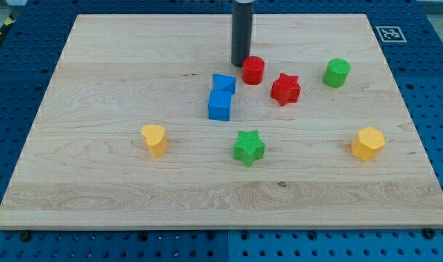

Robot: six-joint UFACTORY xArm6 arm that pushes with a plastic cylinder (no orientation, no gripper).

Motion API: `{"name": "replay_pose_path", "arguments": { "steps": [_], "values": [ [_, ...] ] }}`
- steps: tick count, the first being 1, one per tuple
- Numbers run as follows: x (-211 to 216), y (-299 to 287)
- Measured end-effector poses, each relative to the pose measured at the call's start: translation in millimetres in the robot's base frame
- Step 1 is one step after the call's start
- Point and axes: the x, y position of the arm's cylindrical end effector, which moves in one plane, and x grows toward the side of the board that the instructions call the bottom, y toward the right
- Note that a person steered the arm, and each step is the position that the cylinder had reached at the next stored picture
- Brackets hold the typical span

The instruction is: Slide the green star slightly right and up

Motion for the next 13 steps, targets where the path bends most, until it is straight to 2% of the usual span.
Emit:
{"name": "replay_pose_path", "arguments": {
  "steps": [3, 4, 5, 6, 7, 9, 11, 13],
  "values": [
    [23, 4],
    [23, -23],
    [23, -83],
    [24, -116],
    [30, -116],
    [104, -105],
    [121, -84],
    [179, -76]
  ]
}}
